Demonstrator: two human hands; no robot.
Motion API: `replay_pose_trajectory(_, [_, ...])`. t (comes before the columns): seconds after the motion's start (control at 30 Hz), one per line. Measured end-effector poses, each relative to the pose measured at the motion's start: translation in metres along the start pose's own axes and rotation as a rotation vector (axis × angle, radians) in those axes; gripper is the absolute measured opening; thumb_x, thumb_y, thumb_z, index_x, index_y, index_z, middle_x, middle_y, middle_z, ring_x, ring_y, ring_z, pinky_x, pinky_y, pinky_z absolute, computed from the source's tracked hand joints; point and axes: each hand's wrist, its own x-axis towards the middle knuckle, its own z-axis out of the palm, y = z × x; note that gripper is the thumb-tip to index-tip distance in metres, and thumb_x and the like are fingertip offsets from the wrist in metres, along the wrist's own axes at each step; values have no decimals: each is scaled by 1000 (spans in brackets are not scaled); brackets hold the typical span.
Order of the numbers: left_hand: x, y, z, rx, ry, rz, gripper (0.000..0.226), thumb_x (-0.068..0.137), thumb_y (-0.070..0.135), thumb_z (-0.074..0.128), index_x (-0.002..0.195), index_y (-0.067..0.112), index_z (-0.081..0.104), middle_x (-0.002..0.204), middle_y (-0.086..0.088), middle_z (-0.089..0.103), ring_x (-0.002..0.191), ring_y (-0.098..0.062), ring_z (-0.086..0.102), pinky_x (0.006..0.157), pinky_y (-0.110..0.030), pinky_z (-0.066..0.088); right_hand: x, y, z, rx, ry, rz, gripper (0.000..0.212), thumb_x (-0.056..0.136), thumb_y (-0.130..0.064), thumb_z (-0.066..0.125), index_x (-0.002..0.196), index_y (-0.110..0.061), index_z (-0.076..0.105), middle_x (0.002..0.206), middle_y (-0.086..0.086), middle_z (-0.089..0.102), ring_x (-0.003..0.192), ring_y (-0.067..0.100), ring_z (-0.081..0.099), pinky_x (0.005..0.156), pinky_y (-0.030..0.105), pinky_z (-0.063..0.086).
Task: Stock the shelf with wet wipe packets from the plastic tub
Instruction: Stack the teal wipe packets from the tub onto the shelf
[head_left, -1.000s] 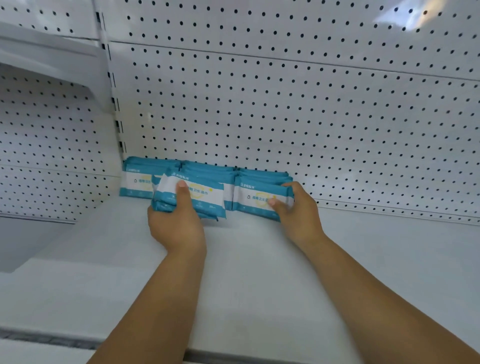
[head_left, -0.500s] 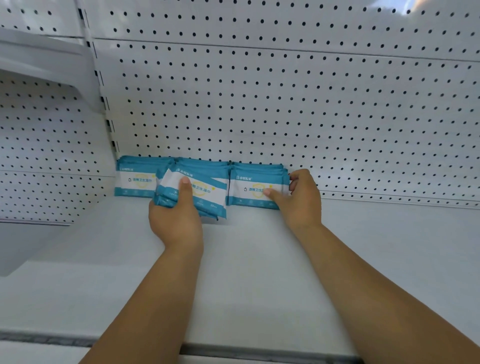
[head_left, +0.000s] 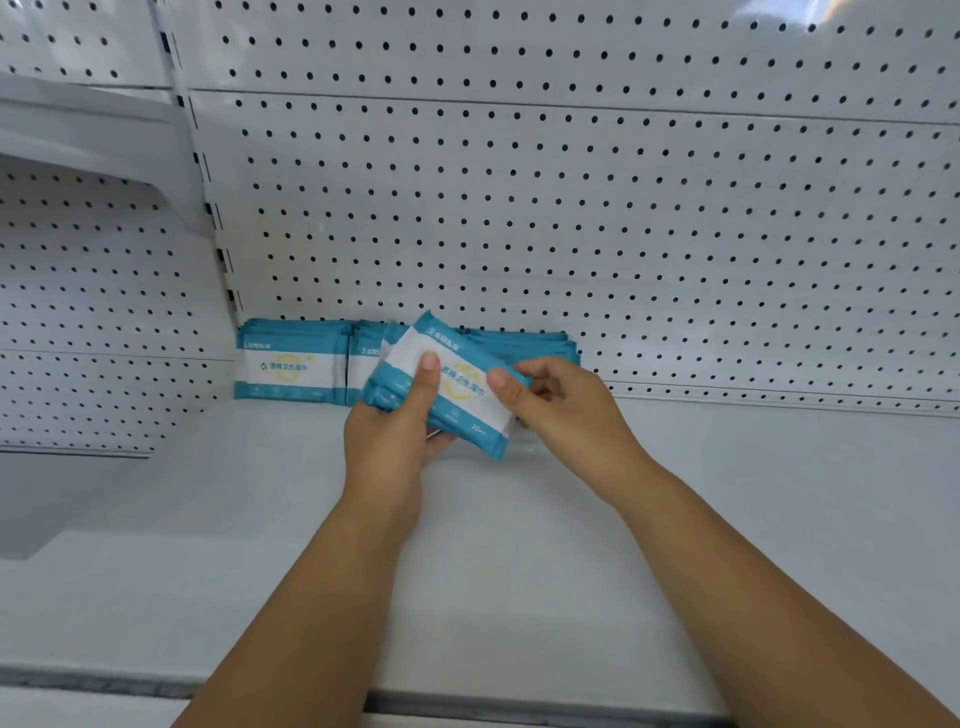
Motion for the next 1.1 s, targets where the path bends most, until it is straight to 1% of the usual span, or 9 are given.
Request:
replay_pose_trajectory(0.07, [0, -2, -1, 2, -18, -9, 40, 91, 32, 73, 125, 14, 66, 112, -7, 76, 103, -22, 74, 79, -37, 62, 1, 3, 1, 19, -13, 22, 45, 72, -50, 83, 105, -25, 69, 99, 0, 74, 89, 16, 70, 81, 32, 59])
replay_pose_trajectory(0.23, [-2, 1, 3, 12, -4, -28, 39, 91, 37, 70, 123, 15, 65, 110, -7, 76, 100, -22, 74, 81, -42, 62, 3, 12, -2, 73, 23, 63, 39, 73, -27, 89, 103, -14, 69, 95, 6, 76, 91, 29, 71, 86, 46, 59])
replay_pose_trajectory(0.33, [-2, 2, 0, 34, 67, -5, 26, 95, 40, 66, 109, 18, 68, 102, -6, 78, 93, -21, 76, 69, -34, 63, 5, 17, -3, 114, 39, 73, 32, 76, -22, 88, 97, -12, 67, 97, 5, 76, 95, 30, 72, 87, 50, 58])
replay_pose_trajectory(0.47, [9, 14, -10, 105, 208, 31, 15, 98, 35, 64, 92, 21, 62, 91, -4, 73, 81, -17, 74, 54, -26, 60, 6, 18, -1, 161, 73, 71, 30, 78, -12, 85, 92, -12, 58, 99, 5, 77, 93, 26, 74, 79, 47, 61])
replay_pose_trajectory(0.63, [31, 28, -41, 170, 322, 164, 17, 97, 35, 64, 104, 20, 62, 98, 0, 71, 86, -13, 72, 61, -28, 61, 3, 15, 6, 151, 132, 27, 29, 77, -11, 86, 88, -10, 59, 93, 0, 78, 81, 14, 75, 60, 27, 55])
replay_pose_trajectory(0.73, [39, 27, -67, 92, 478, 264, 13, 98, 35, 65, 97, 22, 65, 100, -2, 73, 91, -18, 74, 73, -35, 61, 8, 14, 14, 86, 186, 1, 28, 76, -15, 87, 80, -17, 60, 87, 4, 77, 81, 23, 75, 60, 37, 59])
replay_pose_trajectory(0.87, [48, 32, -86, -28, 670, 354, 11, 98, 35, 65, 89, 31, 61, 95, 6, 71, 83, -7, 74, 71, -32, 61, 30, 7, 32, -52, 187, -39, 32, 73, -21, 90, 73, -34, 61, 89, 21, 72, 86, 47, 67, 66, 60, 55])
replay_pose_trajectory(0.97, [49, 35, -90, -77, 765, 371, 17, 100, 33, 63, 85, 32, 56, 88, 13, 66, 67, 6, 69, 65, -29, 58, 49, 0, 47, -165, 153, -53, 32, 71, -23, 91, 73, -29, 59, 85, 19, 69, 69, 29, 63, 66, 48, 56])
replay_pose_trajectory(1.1, [50, 35, -91, -91, 791, 351, 20, 100, 34, 62, 83, 34, 53, 85, 15, 63, 60, 11, 65, 61, -26, 56, 69, -5, 67, -261, 76, -35, 35, 70, -25, 91, 78, -23, 58, 87, 14, 68, 69, 17, 53, 67, 37, 50])
